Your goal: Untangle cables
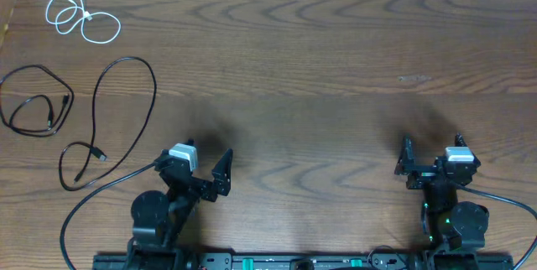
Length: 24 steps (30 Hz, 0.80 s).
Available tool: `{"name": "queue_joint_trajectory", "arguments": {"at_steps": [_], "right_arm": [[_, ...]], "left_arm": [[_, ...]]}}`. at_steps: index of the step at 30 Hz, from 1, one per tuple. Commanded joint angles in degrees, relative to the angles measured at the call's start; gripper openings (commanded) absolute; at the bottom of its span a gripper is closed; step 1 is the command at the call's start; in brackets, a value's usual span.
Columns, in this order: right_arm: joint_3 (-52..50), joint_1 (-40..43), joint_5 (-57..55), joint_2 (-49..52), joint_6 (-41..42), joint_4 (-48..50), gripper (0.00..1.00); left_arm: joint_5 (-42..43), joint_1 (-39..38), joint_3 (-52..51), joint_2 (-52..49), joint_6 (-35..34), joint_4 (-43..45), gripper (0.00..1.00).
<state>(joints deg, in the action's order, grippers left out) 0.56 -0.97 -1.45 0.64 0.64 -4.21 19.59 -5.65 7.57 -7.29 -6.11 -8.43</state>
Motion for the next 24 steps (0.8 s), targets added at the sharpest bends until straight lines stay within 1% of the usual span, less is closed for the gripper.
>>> {"name": "queue_joint_trajectory", "arguments": {"at_steps": [1,5,9,11,13,15,19,22,24], "right_arm": [[-0.3,0.2,-0.1,-0.3,-0.1,0.0,0.99],[-0.3,0.2,-0.1,-0.3,-0.1,0.0,0.99],[-0.3,0.2,-0.1,-0.3,-0.1,0.0,0.99],[-0.3,0.2,-0.1,-0.3,-0.1,0.0,0.99],[-0.3,0.2,-0.1,-0.3,-0.1,0.0,0.99],[-0.3,0.2,-0.1,-0.3,-0.1,0.0,0.99],[-0.3,0.2,-0.1,-0.3,-0.1,0.0,0.99],[-0.3,0.2,-0.1,-0.3,-0.1,0.0,0.99],[-0.3,0.2,-0.1,-0.3,-0.1,0.0,0.99]], "left_arm": [[0.3,0.3,-2.8,2.8,0.5,3.4,0.93],[-1.5,0.3,-4.4,5.2,0.5,4.9,0.93],[-5.0,0.3,-4.8,7.3,0.5,4.9,0.93],[-6.7,0.3,-5.5,7.2,0.6,7.6,0.93],[-6.8,0.3,-7.3,7.2,1.3,12.1,0.93],[-6.9,0.3,-7.3,7.2,2.5,12.6,0.93],[-7.9,0.3,-7.3,7.2,5.8,12.3,0.93],[-11.3,0.3,-7.3,7.2,5.9,9.1,0.93],[-12.9,0.3,-7.3,7.2,5.9,5.3,0.93]]}}
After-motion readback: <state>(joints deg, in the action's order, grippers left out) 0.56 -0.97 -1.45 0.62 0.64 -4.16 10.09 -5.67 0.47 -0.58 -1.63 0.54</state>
